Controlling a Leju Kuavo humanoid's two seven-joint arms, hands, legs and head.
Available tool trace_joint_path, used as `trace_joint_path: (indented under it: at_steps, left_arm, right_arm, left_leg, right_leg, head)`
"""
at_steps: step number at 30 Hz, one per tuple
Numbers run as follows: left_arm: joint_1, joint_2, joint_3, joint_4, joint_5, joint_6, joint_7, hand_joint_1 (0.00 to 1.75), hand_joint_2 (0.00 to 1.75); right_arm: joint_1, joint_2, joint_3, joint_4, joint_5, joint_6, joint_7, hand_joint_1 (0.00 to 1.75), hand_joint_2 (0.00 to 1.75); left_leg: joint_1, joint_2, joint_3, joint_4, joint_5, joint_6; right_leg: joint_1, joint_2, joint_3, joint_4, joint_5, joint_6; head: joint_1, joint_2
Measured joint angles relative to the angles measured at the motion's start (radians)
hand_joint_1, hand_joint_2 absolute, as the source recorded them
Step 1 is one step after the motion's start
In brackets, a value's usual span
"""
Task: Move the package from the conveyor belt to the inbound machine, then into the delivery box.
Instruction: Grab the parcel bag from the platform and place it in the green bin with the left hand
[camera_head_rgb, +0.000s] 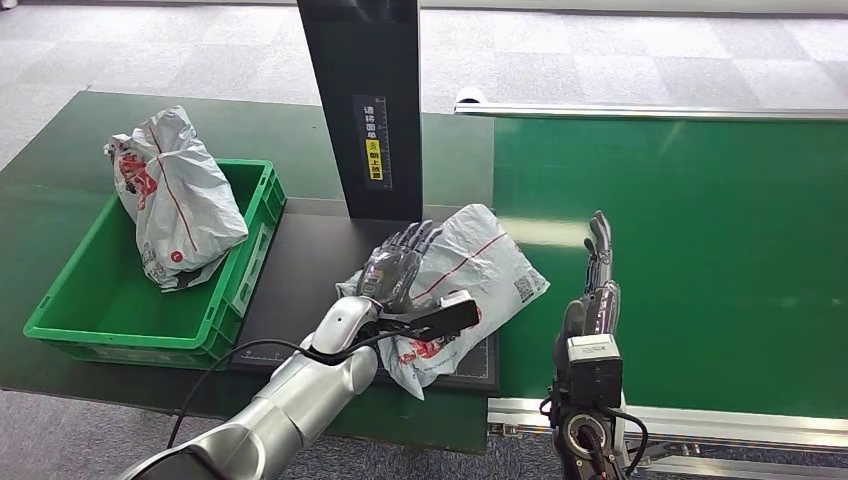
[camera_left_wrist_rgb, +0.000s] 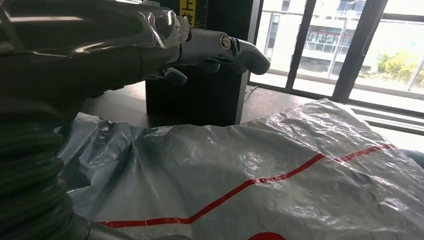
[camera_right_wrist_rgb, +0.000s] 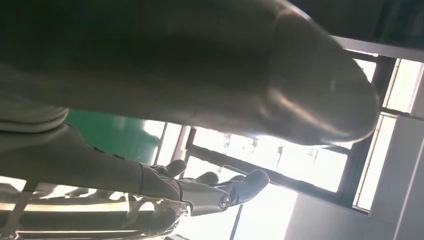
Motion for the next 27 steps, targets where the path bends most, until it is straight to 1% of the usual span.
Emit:
trace_joint_path:
  at_steps: [4,11,13,16,18,19,22,23,27]
  left_arm:
    - [-0.012,-0.003,-0.003,0.031,-0.027,-0.025,0.024,0.00,1.75]
    - [-0.029,-0.016,-0.004,0.085,-0.044,-0.066,0.017,0.00,1.75]
    - [-0.030,-0.020,-0.003,0.096,-0.044,-0.099,0.006,0.00,1.75]
    - [-0.031,-0.028,-0.007,0.106,-0.052,-0.179,-0.023,0.00,1.75]
    - [-0.029,-0.035,-0.016,0.112,-0.067,-0.207,-0.031,0.00,1.75]
    - [-0.027,-0.039,-0.021,0.115,-0.075,-0.214,-0.032,0.33,1.75]
    - [-0.021,-0.051,-0.038,0.124,-0.093,-0.225,-0.032,1.62,1.75]
    - [-0.018,-0.054,-0.043,0.126,-0.096,-0.227,-0.032,1.72,1.75]
    - [-0.002,-0.061,-0.054,0.132,-0.097,-0.228,-0.033,1.75,1.75]
  right_arm:
    - [0.000,0.000,0.000,-0.002,-0.012,0.001,0.013,0.00,0.00]
    - [0.010,-0.001,-0.001,-0.010,-0.014,0.001,0.014,0.00,0.00]
    - [0.016,-0.001,-0.001,-0.013,-0.013,0.001,0.014,0.00,0.00]
    - [0.020,-0.002,-0.002,-0.014,-0.010,0.004,0.014,0.00,0.00]
    - [0.019,-0.002,-0.004,-0.014,-0.008,0.009,0.013,0.00,0.00]
    - [0.019,-0.002,-0.004,-0.014,-0.007,0.012,0.013,0.00,0.00]
    - [0.019,-0.001,-0.005,-0.014,-0.006,0.017,0.012,0.00,0.00]
    - [0.019,-0.001,-0.005,-0.014,-0.006,0.017,0.012,0.00,0.00]
    - [0.019,-0.001,-0.006,-0.014,-0.005,0.017,0.009,0.00,0.00]
  left_leg:
    - [0.000,0.000,0.000,0.000,0.000,0.000]
    - [0.000,0.000,0.001,0.000,0.000,0.000]
    - [0.000,-0.001,0.001,0.000,0.000,0.000]
    - [0.000,-0.002,0.003,0.000,0.000,0.000]
    - [0.000,-0.004,0.006,0.000,-0.001,0.000]
    - [0.000,-0.005,0.007,0.000,-0.001,0.001]
    - [0.000,-0.007,0.011,-0.001,-0.001,0.002]
    - [-0.001,-0.008,0.012,-0.001,-0.001,0.002]
    - [-0.001,-0.009,0.014,-0.001,-0.001,0.002]
  right_leg:
    - [0.000,0.000,0.000,0.000,0.000,0.000]
    - [0.000,0.000,0.001,0.000,0.000,0.000]
    - [0.000,0.000,0.002,0.000,0.000,0.000]
    - [0.000,-0.002,0.005,0.000,-0.001,0.000]
    - [0.000,-0.004,0.008,0.000,-0.002,0.001]
    - [0.000,-0.005,0.010,0.000,-0.002,0.002]
    - [-0.001,-0.007,0.015,-0.001,-0.003,0.003]
    - [-0.001,-0.008,0.016,-0.001,-0.003,0.003]
    - [-0.002,-0.008,0.019,-0.001,-0.003,0.003]
  head:
    - [0.000,0.000]
    - [0.000,0.000]
    - [0.000,0.000]
    - [0.000,0.000]
    - [0.000,0.000]
    - [0.000,0.000]
    - [0.000,0.000]
    - [0.000,0.000]
    - [0.000,0.000]
